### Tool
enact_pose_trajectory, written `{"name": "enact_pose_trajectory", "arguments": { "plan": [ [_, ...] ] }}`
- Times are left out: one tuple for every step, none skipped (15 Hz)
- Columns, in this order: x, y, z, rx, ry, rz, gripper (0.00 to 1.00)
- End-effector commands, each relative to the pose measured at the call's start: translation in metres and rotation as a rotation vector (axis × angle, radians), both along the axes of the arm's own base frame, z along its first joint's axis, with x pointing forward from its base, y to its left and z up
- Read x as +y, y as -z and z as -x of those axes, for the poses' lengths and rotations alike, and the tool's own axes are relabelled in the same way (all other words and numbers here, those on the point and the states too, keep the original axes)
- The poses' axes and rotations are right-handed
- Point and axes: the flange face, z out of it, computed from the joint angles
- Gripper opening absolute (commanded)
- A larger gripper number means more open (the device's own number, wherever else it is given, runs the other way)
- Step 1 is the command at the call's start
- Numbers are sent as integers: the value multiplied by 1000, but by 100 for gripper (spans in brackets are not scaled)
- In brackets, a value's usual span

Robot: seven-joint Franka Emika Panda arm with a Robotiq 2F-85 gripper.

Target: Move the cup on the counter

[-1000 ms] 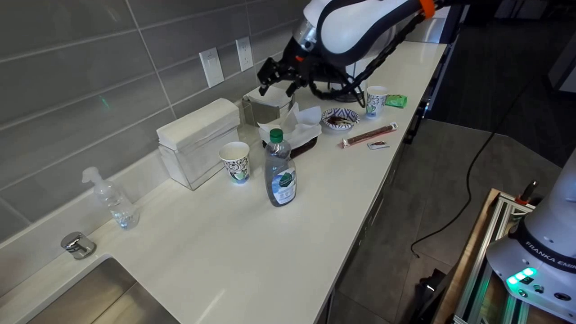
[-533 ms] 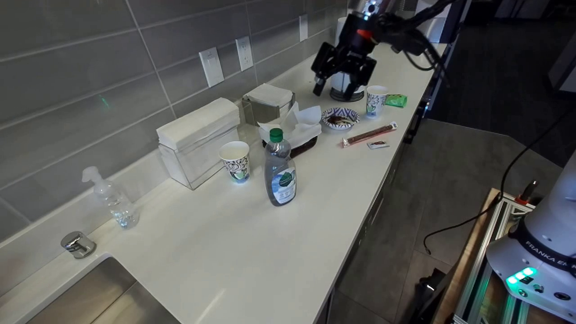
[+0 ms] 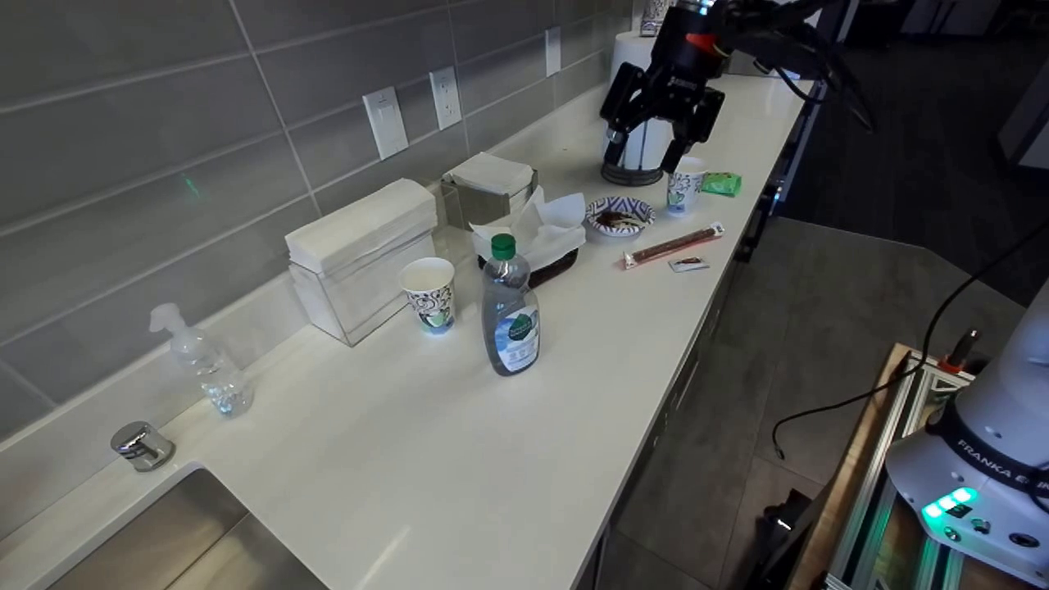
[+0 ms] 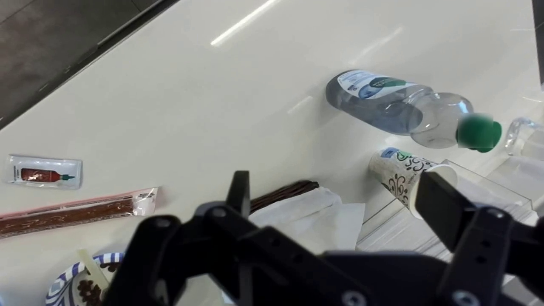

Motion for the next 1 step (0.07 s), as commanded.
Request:
{"name": "enact_pose_trajectory", "arguments": {
  "plan": [
    [0,0,-1,2,0,0,100]
  ]
}}
